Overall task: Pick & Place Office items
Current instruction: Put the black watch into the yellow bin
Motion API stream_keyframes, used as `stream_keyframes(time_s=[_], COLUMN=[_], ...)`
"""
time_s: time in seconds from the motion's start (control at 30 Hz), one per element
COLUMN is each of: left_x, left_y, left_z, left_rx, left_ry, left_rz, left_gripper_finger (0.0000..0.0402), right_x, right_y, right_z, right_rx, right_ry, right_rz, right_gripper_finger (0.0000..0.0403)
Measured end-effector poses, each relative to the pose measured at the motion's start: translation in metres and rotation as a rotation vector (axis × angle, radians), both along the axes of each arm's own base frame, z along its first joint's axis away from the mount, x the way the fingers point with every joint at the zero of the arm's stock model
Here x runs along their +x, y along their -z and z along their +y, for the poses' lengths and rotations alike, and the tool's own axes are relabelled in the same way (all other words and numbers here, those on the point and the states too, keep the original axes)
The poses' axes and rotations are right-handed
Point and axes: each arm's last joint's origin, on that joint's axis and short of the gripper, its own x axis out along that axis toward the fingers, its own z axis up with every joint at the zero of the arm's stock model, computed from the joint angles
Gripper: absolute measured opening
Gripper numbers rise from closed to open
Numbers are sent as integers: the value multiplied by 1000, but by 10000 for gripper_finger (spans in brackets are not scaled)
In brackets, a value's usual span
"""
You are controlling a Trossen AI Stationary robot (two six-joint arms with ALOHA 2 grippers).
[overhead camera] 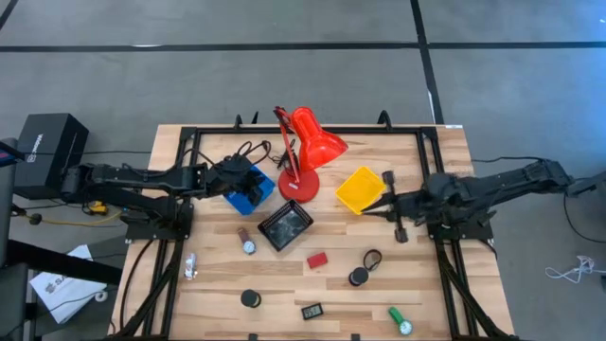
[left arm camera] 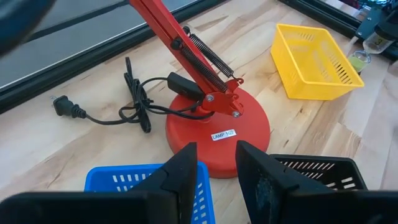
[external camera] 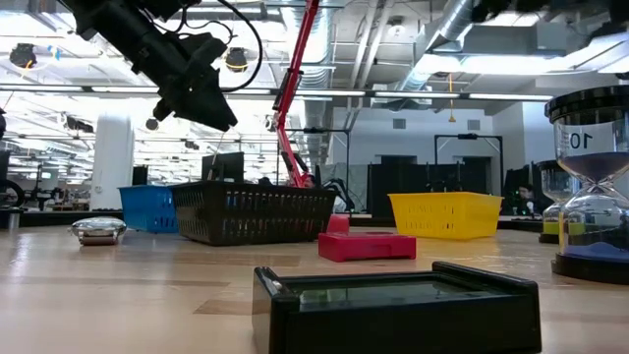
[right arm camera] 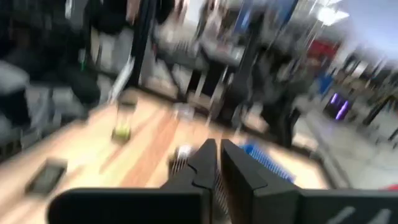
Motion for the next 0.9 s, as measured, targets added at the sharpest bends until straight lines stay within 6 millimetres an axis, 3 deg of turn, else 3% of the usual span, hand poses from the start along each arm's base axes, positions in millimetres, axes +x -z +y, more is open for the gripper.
stream_keyframes(time_s=[0.27, 0.43, 0.6, 0.9], left_x=[1, 1, 1, 2], left_y=[-1, -1, -2, -3], left_z=[0, 0, 0, 1], left_rx=[2, 2, 3, 5], left_ry=[-1, -1, -1, -2], left_rz=[-14, -18, -25, -36], left_gripper_finger=[106, 106, 107, 106], right_x=[22, 24, 24, 7], right_y=[33, 54, 69, 93], right_z=[6, 21, 39, 65], right_rx=[135, 140, 235, 305], right_ry=[35, -86, -137, -120], right_rz=[251, 436, 579, 867], right_gripper_finger=[102, 134, 141, 122])
